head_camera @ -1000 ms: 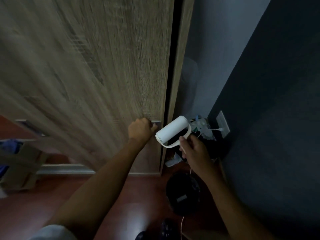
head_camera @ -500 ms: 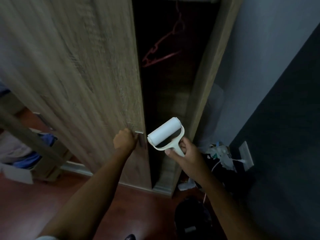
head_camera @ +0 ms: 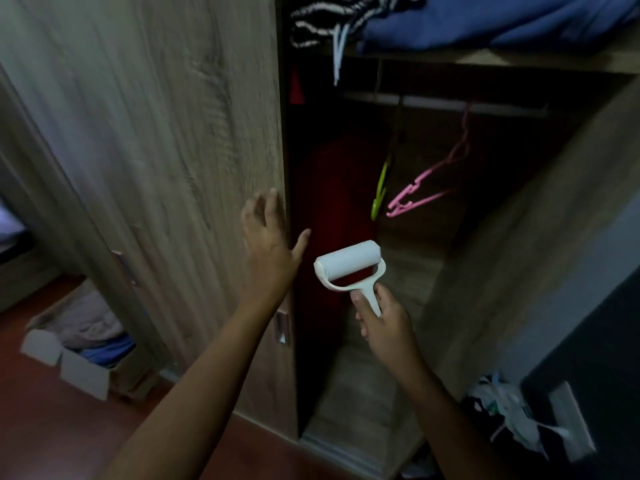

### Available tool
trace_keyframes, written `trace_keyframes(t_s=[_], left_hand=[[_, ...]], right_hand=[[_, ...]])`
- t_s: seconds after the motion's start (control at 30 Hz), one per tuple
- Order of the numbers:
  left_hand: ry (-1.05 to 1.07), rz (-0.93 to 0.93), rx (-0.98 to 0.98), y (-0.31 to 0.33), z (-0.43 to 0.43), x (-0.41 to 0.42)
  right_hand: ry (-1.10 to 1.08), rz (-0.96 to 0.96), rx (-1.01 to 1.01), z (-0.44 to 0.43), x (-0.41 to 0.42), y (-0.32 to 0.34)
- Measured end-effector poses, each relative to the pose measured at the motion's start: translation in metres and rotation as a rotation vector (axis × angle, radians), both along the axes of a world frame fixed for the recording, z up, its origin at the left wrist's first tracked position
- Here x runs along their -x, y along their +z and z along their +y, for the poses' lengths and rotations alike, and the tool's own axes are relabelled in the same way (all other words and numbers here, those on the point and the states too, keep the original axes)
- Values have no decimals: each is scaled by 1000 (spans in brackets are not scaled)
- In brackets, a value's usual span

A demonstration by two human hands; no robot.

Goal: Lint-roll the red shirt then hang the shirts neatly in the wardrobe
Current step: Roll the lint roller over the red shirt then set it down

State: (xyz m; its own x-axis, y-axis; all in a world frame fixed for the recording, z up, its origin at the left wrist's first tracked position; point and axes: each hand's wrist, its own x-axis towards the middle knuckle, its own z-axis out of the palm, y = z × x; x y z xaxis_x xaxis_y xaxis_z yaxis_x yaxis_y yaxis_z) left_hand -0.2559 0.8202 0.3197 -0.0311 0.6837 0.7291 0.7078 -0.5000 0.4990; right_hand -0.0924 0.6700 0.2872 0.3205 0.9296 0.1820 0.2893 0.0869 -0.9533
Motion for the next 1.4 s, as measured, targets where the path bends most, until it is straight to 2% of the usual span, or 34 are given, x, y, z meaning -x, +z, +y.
trace_keyframes(t_s=[0.13,0.57,1.1,1.4], left_hand=[[38,-79,160,-21,38,40],[16,-81,135,-24,94,112],[1,-116,178,-21,127,166],[45,-121,204,-18,123,165]], right_hand=[[22,17,-39,33,28,12],[16,92,-6,105,107,-6],[11,-7,2,139,130,-11],[-42,69,-27,138,128,-2]])
